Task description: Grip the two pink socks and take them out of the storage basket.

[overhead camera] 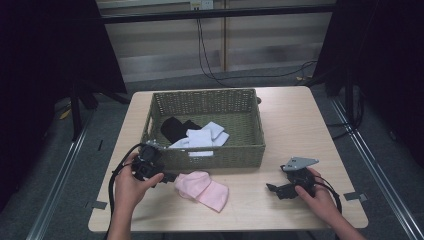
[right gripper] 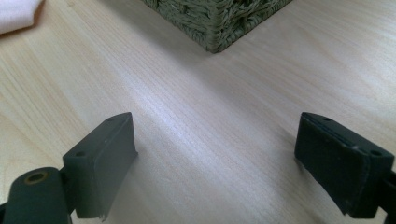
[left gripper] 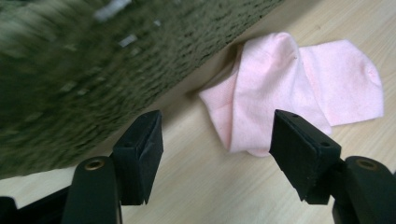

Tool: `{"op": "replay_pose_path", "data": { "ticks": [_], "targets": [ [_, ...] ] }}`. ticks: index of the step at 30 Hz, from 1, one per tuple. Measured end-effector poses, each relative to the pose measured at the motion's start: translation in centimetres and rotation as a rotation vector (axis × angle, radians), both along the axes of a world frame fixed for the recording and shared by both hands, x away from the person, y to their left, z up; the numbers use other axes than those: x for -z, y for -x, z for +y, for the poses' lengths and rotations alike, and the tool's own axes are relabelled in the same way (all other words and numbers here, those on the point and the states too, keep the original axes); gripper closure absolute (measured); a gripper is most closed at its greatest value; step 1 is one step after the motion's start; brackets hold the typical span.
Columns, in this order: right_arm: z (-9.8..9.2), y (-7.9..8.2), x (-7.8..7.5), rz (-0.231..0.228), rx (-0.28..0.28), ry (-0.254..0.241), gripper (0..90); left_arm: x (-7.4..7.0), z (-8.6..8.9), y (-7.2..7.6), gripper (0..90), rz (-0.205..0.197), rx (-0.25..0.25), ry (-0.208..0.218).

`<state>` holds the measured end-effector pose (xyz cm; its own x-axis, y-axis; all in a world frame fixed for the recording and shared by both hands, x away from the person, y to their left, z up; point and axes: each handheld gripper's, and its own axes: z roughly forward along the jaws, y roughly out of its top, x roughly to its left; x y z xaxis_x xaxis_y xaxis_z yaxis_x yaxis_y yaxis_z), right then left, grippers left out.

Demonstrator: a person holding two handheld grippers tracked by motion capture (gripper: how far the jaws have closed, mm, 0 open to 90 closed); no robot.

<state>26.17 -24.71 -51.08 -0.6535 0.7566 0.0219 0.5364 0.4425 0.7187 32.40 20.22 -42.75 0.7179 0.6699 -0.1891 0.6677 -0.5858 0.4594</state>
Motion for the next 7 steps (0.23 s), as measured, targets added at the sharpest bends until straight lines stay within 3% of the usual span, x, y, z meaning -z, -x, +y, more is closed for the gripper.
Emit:
{"op": "replay_pose_path", "data": {
  "ticks": [4, 6, 7],
  "targets": [
    [0.0, 0.0, 0.0, 0.000, 0.000, 0.000, 12.1, 0.9, -0.2, 0.5, 33.3, -0.019, 0.005, 0.014],
    [0.0, 0.0, 0.0, 0.000, 0.001, 0.000, 12.1, 1.3, -0.6, 0.9, 32.3, -0.039, 0.011, 0.053],
    [0.0, 0.0, 0.0, 0.000, 0.001, 0.000, 12.1, 1.3, -0.6, 0.9, 31.6, -0.039, 0.011, 0.053]
  ]
}}
